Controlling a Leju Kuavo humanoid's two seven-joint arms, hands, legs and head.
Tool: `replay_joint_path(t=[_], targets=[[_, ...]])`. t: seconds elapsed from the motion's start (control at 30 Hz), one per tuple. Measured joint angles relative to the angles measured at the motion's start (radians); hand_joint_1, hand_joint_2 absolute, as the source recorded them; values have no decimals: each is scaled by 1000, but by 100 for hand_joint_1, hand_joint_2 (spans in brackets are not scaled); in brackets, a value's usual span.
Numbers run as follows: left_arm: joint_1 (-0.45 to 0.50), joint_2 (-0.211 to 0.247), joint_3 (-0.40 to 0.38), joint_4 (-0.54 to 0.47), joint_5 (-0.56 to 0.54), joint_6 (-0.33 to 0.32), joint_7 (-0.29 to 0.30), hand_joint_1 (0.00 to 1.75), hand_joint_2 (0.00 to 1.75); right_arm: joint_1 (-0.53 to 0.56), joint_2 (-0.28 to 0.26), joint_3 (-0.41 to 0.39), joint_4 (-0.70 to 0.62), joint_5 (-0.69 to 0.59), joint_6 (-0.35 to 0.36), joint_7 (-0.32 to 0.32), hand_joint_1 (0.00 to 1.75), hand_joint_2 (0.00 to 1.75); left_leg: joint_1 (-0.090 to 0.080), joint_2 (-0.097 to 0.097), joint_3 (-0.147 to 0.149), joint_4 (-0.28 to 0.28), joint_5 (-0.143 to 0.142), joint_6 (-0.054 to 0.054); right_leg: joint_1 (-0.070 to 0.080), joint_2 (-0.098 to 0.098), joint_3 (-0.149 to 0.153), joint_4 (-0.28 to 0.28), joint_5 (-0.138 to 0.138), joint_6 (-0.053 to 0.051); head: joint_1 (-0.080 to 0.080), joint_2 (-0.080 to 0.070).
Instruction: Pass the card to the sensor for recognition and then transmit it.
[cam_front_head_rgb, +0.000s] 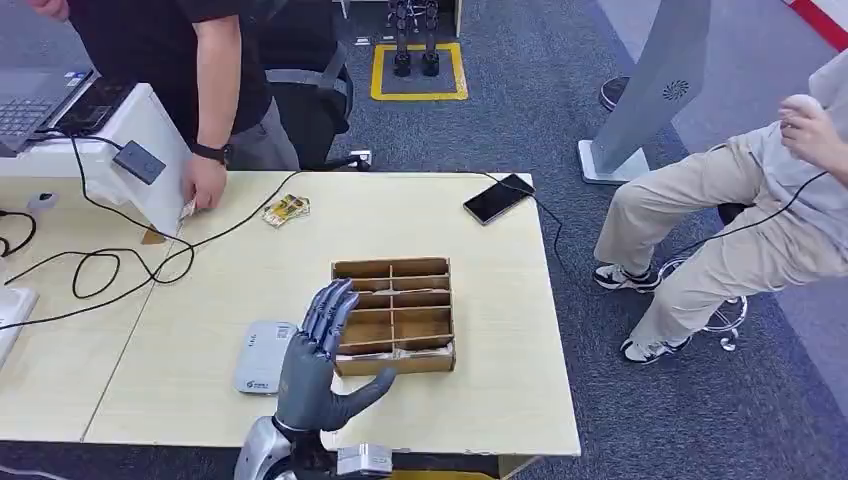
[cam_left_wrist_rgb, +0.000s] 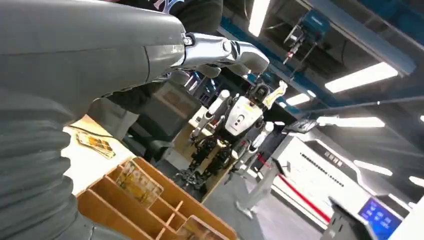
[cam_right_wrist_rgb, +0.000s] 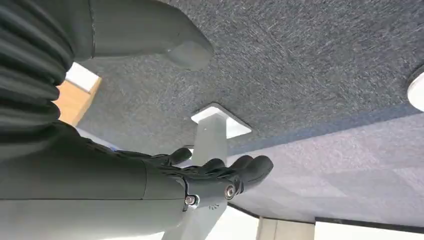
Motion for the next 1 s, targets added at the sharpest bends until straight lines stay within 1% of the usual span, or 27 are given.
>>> replay_joint_path(t=[0.07,0.23,0.33,0.47,0.53,0.67,0.87,1.0], targets=[[-8,3,-5,17,-12,2,12,0,175,0,0,0,0,3,0,0,0,175,0,0,0,0,0,0,0,0,0,0,0,0,0,0],[-17,8,-16,40,-20,4,16,0,175,0,0,0,0,4,0,0,0,175,0,0,0,0,0,0,0,0,0,0,0,0,0,0],[-26,8,-16,59,-96,8,80,0,175,1,0,0,0,7,0,2,0,175,0,0,0,0,0,0,0,0,0,0,0,0,0,0],[-45,8,-16,109,-199,1,186,0,175,3,0,0,-1,9,0,5,0,175,0,0,0,0,0,0,0,0,0,0,0,0,0,0],[-63,10,-16,142,-254,-19,243,0,175,3,0,0,-3,12,0,8,0,175,0,0,0,0,0,0,0,0,0,0,0,0,0,0],[-93,18,-16,180,-328,-84,324,0,175,6,0,0,-3,11,0,13,0,175,0,0,0,0,0,0,0,0,0,0,0,0,0,0],[-117,24,-16,208,-347,-105,343,0,175,10,0,0,-3,11,0,16,0,175,0,0,0,0,0,0,0,0,0,0,0,0,0,0],[-136,27,-18,218,-374,-195,392,0,175,11,0,0,-3,11,0,16,0,175,0,0,0,0,0,0,0,0,0,0,0,0,0,0]])
